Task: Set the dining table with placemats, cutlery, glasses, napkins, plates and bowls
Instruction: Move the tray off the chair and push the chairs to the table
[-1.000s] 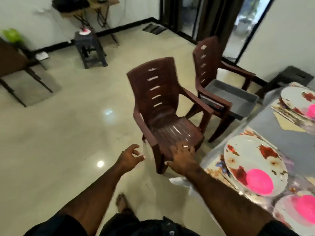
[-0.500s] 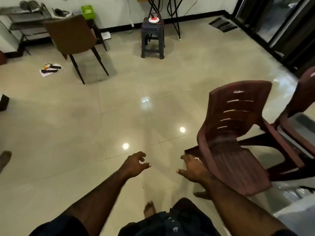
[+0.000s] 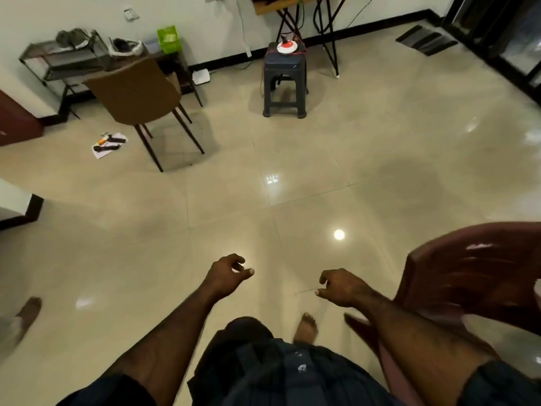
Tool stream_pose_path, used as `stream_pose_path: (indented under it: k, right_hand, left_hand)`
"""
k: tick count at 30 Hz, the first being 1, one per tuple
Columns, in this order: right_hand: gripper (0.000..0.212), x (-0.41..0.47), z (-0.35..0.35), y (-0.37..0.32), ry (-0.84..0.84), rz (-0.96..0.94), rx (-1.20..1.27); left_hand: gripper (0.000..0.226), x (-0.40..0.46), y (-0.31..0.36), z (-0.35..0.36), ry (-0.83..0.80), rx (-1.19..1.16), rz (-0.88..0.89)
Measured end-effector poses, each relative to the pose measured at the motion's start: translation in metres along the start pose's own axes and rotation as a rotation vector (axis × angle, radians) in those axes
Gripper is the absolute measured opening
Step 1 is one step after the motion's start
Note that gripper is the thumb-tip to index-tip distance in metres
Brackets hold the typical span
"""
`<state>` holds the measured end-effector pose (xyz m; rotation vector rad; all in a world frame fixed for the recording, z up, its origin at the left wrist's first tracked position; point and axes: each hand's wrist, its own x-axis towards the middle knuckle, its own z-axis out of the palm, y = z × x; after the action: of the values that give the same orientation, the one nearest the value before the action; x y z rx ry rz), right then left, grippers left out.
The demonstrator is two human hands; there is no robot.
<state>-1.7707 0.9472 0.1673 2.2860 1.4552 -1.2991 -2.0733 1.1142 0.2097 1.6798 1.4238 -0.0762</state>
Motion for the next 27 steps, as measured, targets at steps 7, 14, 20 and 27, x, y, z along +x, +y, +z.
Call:
stream_pose_path:
  k: [7, 14, 20, 27]
  right_hand:
    - [0.047, 0.078, -0.141, 0.043, 0.195, 0.065, 0.197]
    - [0.045, 0.125, -0.204, 0.124, 0.292, 0.358, 0.438]
    - [0.04, 0.123, -0.248, 0.176, 0.487, 0.572, 0.745]
    - [0.042, 0.13, -0.293, 0.279, 0.617, 0.708, 0.956]
  left_hand:
    - [0.044, 0.153, 0.123, -0.014, -0.105, 0.05, 0.111]
    - [0.044, 0.32, 0.294, 0.008, -0.331, 0.237, 0.34]
    - [0.047, 0.391, 0.459, 0.067, -0.561, 0.52, 0.564]
    - [0.046, 0.431, 0.611, 0.197, -0.71, 0.742, 0.735]
